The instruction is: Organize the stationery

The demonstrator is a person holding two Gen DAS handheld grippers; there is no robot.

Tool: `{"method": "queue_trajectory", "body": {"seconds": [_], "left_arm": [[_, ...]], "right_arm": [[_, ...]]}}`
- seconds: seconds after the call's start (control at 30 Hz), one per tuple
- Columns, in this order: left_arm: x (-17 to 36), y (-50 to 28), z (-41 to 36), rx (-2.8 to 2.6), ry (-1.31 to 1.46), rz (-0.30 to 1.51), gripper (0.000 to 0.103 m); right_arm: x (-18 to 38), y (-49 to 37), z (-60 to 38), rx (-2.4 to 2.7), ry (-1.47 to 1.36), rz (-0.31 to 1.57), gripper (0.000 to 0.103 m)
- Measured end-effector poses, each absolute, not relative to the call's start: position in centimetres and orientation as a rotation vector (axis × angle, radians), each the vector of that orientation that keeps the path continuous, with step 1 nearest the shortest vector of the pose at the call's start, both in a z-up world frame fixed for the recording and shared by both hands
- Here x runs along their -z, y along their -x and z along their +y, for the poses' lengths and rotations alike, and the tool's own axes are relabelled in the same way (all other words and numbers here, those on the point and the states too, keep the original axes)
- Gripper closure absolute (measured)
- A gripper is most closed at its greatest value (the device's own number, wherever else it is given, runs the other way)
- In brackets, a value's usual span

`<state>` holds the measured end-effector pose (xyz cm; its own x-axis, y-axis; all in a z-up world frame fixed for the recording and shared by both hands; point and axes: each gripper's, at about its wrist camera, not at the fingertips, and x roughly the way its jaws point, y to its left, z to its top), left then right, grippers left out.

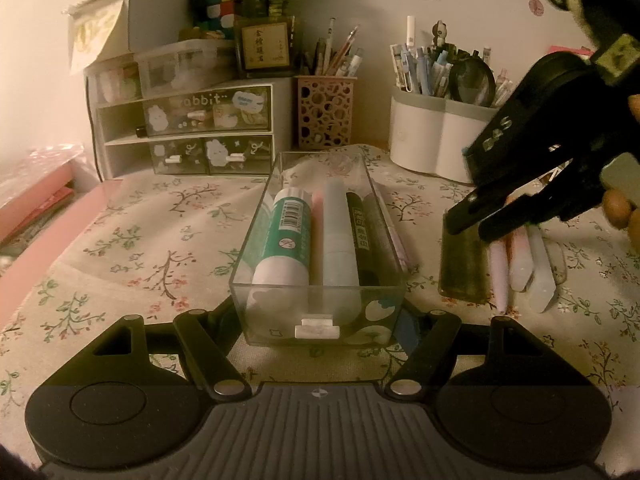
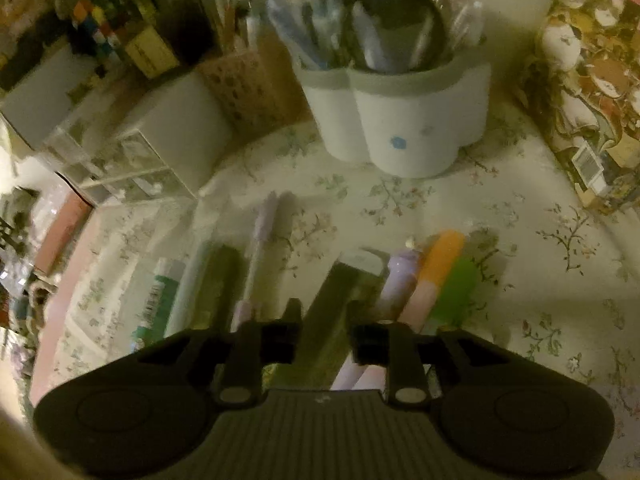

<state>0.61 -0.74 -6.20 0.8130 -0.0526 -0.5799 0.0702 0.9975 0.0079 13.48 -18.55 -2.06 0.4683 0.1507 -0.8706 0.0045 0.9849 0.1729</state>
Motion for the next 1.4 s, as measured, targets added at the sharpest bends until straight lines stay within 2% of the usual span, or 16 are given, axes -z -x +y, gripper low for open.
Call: {"method": "queue_trajectory", "body": {"seconds": [0.1,0.17,0.27,0.3,0.33,0.37,0.4,0.43,0.47,0.7,0.77,0.83,0.87,1.13,1.2,1.4], "left_arm": [[6.2,-0.6,-0.8,0.066,-0.029,0.618,0.031],[6.2,-0.6,-0.7,0.066,-0.029,0.618,0.031],[6.2,-0.6,-0.8,0.066,-0.029,0.618,0.031],[6.2,-0.6,-0.8,0.066,-0.029,0.618,0.031],[6.2,-0.6,-0.7,0.065,-0.029,0.618,0.031],[6.2,-0.6,-0.7,0.065,-0.029,0.618,0.031],[6.2,-0.6,-0.7,0.065,-0.029,0.618,0.031],[6.2,-0.6,-0.7,0.065,-0.029,0.618,0.031],[6.2,-0.6,-0.7,0.065,-0.029,0.618,0.031],[6.2,-0.6,-0.7,0.065,-0.028,0.618,0.031],[6.2,-0.6,-0.7,0.064,-0.026,0.618,0.031],[6.2,-0.6,-0.8,0.060,-0.027,0.617,0.031],[6.2,-0.6,-0.8,0.059,-0.025,0.617,0.031],[6.2,-0.5,-0.8,0.058,-0.024,0.617,0.031],[6.2,-0.5,-0.8,0.058,-0.024,0.617,0.031],[6.2,-0.5,-0.8,0.058,-0.024,0.617,0.031]], "right_arm": [[2.5,-13.8,-17.5,-0.062,-0.147,1.121,0.068],[2.8,-13.9,-16.4,-0.053,-0.113,1.141,0.054],[3.1,-13.8,-15.0,-0.063,-0.049,1.125,0.044],[3.3,-13.6,-14.7,-0.063,-0.017,1.106,0.044],[3.5,-13.3,-14.5,-0.061,0.008,1.078,0.051],[3.5,-13.0,-14.4,-0.046,0.035,1.064,0.069],[3.3,-12.9,-14.5,-0.025,0.053,1.057,0.070],[3.2,-12.9,-15.1,-0.043,0.009,1.059,0.081],[3.0,-12.9,-15.8,-0.062,-0.038,1.053,0.101],[2.7,-13.0,-16.6,-0.096,-0.091,1.054,0.100],[2.3,-12.8,-16.2,-0.117,-0.069,1.047,0.094],[2.2,-12.4,-15.5,-0.146,-0.033,1.040,0.081],[2.3,-12.3,-15.4,-0.157,-0.030,1.042,0.079],[3.1,-12.5,-14.5,-0.171,0.039,1.060,0.077],[3.3,-12.5,-14.1,-0.192,0.059,1.049,0.070],[3.7,-11.5,-13.4,-0.219,0.146,1.015,0.071]]}}
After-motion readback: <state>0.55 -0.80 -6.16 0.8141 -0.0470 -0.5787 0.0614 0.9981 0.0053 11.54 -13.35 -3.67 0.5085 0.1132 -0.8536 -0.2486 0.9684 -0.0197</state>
